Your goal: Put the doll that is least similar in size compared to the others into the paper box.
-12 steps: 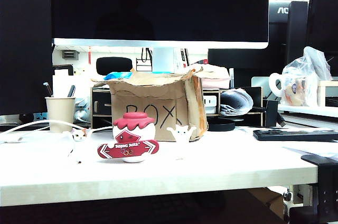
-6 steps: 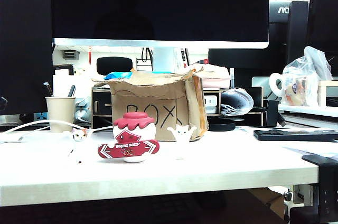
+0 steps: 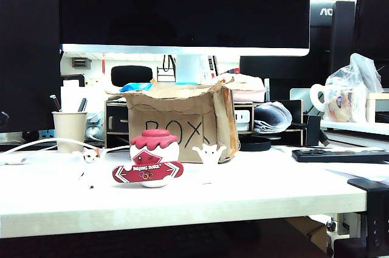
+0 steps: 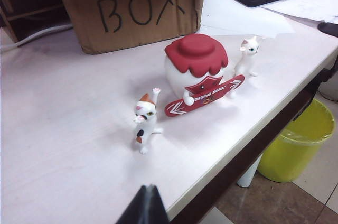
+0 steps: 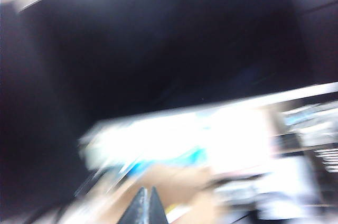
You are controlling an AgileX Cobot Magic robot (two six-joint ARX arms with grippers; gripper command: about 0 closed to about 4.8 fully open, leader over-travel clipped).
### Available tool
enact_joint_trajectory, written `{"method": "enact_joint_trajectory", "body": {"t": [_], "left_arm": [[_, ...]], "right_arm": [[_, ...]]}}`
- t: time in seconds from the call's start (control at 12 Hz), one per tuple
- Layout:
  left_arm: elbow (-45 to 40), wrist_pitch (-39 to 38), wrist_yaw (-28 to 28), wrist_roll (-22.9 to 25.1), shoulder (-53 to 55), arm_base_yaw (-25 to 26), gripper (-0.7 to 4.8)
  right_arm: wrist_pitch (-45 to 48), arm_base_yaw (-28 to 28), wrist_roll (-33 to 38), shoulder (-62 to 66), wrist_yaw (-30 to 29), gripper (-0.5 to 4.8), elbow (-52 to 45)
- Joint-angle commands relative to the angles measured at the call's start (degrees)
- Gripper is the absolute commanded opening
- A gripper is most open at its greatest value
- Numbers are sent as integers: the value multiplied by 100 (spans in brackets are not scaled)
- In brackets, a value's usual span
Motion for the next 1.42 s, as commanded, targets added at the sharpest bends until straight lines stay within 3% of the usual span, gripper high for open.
{"method": "enact_joint_trajectory", "body": {"t": [0.08,0.17,0.42,0.5,0.67,0.75,0.84,0.92,1.09,1.17,1.42], "left_arm": [[9,57,4,20,-2,4,-5],[9,52,7,20,-4,4,-5],[9,44,2,20,-2,4,-5],[9,44,4,20,-2,4,-5],[9,37,2,20,-2,4,-5],[9,37,4,20,-4,4,-5],[9,31,4,20,-2,4,-5],[9,28,4,20,-2,4,-5],[9,26,4,20,-4,7,-5],[9,26,4,20,-4,4,-5],[9,26,4,20,-4,7,-5]], "right_arm": [[-304,92,-310,2179,-2522,-2,1475],[-1012,448,-472,3399,-3012,-2,2382],[-2999,1381,-1733,5394,-3226,-1,4068],[-3998,1740,-2492,6015,-2911,-1,4693],[-5532,2389,-3794,7005,-1552,-1,5663],[-5925,2695,-4175,7455,-892,-1,5980],[-6008,2861,-4269,7683,-654,1,6085],[-6011,3047,-4356,7925,-461,77,6161],[-5921,3272,-4437,8078,-387,361,6170],[-5777,3373,-4511,8142,-343,479,6172],[-5241,3491,-4590,8437,105,479,6186]]}}
